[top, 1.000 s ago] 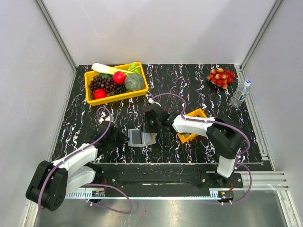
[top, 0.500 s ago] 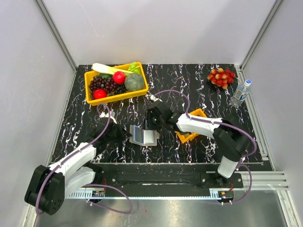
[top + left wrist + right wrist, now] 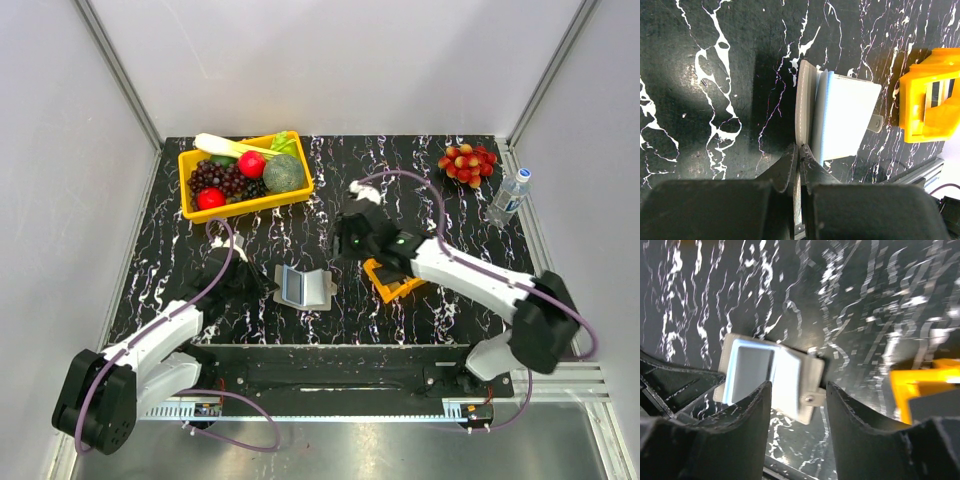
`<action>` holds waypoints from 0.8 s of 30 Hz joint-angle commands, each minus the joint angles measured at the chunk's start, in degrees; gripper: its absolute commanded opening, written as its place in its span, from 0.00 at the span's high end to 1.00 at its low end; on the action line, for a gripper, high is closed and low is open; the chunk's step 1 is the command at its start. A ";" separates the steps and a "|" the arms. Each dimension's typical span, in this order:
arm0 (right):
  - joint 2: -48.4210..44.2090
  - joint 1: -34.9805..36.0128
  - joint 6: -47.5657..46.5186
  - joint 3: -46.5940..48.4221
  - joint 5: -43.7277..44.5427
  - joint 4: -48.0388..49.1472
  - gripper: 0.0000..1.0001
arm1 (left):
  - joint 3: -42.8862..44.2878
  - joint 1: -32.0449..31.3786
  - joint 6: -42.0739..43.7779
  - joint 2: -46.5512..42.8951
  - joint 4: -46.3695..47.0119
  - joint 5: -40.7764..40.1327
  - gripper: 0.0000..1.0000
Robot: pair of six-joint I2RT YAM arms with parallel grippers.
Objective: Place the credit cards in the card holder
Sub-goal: Insert the credit card into the card slot, then pick up the credit card from the storage box.
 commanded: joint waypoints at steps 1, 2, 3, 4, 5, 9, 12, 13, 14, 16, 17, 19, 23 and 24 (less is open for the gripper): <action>-8.96 -4.07 -3.95 -1.80 10.91 -9.21 0.44 | 2.49 -0.26 0.57 -0.20 1.05 1.13 1.00; -9.50 -5.21 -4.48 -2.07 10.56 -10.71 0.42 | 2.49 -0.26 0.57 -0.02 1.05 1.13 1.00; -9.68 -6.10 -5.00 -2.16 10.03 -12.73 0.41 | 2.41 -0.26 0.57 -0.02 1.14 1.13 1.00; -9.59 -6.45 -5.36 -2.24 10.11 -14.14 0.40 | 2.49 -0.26 0.48 0.06 1.23 1.04 1.00; -9.41 -6.72 -5.97 -2.42 10.20 -15.46 0.36 | 2.41 -0.26 0.57 -0.02 1.23 1.04 1.00; -6.78 -6.72 -7.73 -2.68 10.38 -18.11 0.29 | 2.23 -0.26 0.48 -0.20 1.23 1.04 1.00; -4.41 -6.72 -9.40 -2.34 10.47 -18.28 0.25 | 2.23 -0.35 0.39 -0.20 1.23 0.95 1.00; -3.79 -6.72 -9.75 -1.90 10.64 -18.81 0.25 | 2.32 -0.18 0.39 -0.20 1.23 0.95 1.00; -2.92 -6.72 -9.93 -1.63 10.73 -18.90 0.25 | 2.32 -0.26 0.30 -0.02 1.23 0.87 1.00; -1.86 -6.81 -10.72 -1.19 10.29 -18.81 0.24 | 2.32 -0.26 0.39 -0.11 1.23 0.87 1.00; -1.25 -6.72 -10.72 -1.19 10.12 -18.90 0.24 | 2.40 -0.26 0.39 -0.20 1.23 0.95 1.00; 0.16 -6.81 -10.90 -1.19 9.41 -18.90 0.24 | 2.32 -0.26 0.39 -0.11 1.23 0.87 1.00; 2.97 -6.81 -11.07 -1.54 9.33 -18.81 0.24 | 2.23 -0.26 0.39 -0.02 1.32 0.95 1.00; 3.50 -6.81 -11.25 -1.54 9.15 -18.55 0.24 | 2.14 -0.26 0.39 -0.02 1.40 0.95 1.00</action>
